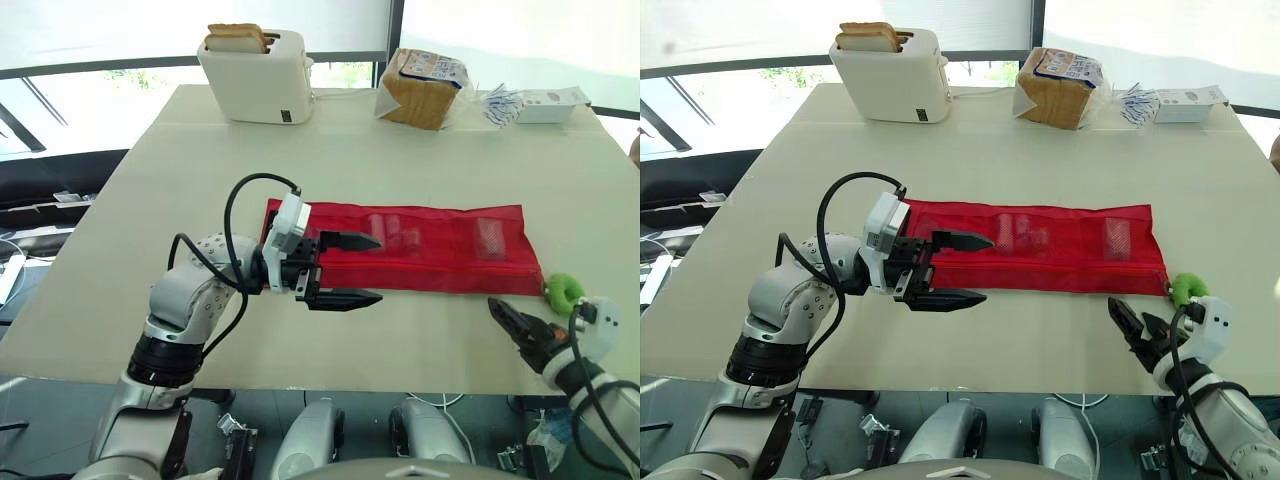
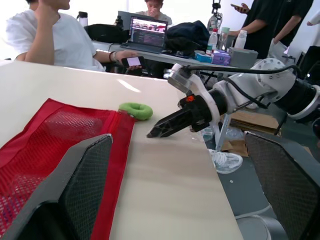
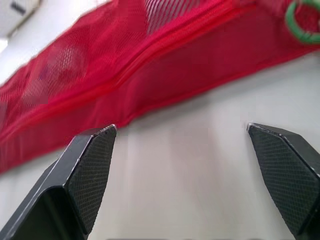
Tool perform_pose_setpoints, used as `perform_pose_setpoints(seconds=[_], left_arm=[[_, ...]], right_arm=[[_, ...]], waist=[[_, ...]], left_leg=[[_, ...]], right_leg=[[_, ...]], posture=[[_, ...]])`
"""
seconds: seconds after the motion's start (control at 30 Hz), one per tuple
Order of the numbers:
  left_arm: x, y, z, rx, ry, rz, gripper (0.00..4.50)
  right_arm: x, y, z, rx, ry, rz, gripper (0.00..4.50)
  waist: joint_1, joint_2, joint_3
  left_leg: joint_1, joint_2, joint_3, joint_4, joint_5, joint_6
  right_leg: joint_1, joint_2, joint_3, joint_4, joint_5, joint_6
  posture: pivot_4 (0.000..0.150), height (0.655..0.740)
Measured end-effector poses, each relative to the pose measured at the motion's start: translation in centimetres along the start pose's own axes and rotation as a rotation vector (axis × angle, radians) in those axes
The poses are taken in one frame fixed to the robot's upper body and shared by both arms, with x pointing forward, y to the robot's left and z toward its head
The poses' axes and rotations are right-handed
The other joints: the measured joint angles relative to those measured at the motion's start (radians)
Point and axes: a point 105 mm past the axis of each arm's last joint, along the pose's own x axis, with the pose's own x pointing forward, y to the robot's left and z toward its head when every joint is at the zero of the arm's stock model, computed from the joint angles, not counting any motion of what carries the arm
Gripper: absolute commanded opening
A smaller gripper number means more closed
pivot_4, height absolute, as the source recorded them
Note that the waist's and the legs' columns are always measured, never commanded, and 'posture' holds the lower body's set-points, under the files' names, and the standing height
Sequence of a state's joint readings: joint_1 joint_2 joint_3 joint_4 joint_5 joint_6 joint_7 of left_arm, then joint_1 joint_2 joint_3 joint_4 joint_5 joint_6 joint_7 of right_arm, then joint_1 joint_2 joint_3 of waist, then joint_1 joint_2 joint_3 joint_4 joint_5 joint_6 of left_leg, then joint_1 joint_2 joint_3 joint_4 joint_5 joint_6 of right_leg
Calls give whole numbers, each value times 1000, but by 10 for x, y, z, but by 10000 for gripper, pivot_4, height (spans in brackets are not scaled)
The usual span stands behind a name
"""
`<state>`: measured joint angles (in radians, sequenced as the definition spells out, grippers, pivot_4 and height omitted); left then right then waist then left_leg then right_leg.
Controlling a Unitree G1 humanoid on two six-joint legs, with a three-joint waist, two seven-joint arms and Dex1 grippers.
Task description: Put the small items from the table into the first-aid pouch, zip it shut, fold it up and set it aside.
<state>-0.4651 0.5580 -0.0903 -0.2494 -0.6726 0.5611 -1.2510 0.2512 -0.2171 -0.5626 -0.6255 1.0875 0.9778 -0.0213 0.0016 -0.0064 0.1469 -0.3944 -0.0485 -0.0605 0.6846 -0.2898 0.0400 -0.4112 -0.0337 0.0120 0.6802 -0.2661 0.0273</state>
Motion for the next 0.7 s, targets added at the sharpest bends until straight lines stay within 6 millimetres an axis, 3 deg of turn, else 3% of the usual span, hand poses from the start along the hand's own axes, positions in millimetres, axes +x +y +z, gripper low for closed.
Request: perform_pose_setpoints(seconds=[0.43,0.53,0.6,0.63,0.7], left_arm=[[2,2,0,2,7,78,45000],[0,2,0,-6,3,93,45000],[-1,2,0,-10,5,103,45000],[-2,2,1,-6,6,111,45000],[-2,3,2,-1,6,121,45000]], right_arm=[[30,-9,24,367,-197,69,44633],[36,-11,25,372,-211,71,37361],[38,-11,22,346,-209,71,28580],[38,-11,21,322,-216,73,22045],[38,-11,23,301,-231,77,15319]], waist=[[-16,0,0],[-15,0,0],[-15,1,0],[-15,1,0],[-15,2,0]], left_leg=[[1,0,0,0,0,1],[1,0,0,0,0,0],[1,0,1,0,0,0],[1,0,1,0,0,0],[1,0,1,0,0,1]], right_leg=[[1,0,1,0,0,0],[0,1,0,0,0,0],[0,1,1,0,0,0],[0,1,1,0,0,0],[0,1,1,0,0,0]], posture=[[1500,7400],[1500,7400],[1500,7400],[1500,7400],[1500,7400]])
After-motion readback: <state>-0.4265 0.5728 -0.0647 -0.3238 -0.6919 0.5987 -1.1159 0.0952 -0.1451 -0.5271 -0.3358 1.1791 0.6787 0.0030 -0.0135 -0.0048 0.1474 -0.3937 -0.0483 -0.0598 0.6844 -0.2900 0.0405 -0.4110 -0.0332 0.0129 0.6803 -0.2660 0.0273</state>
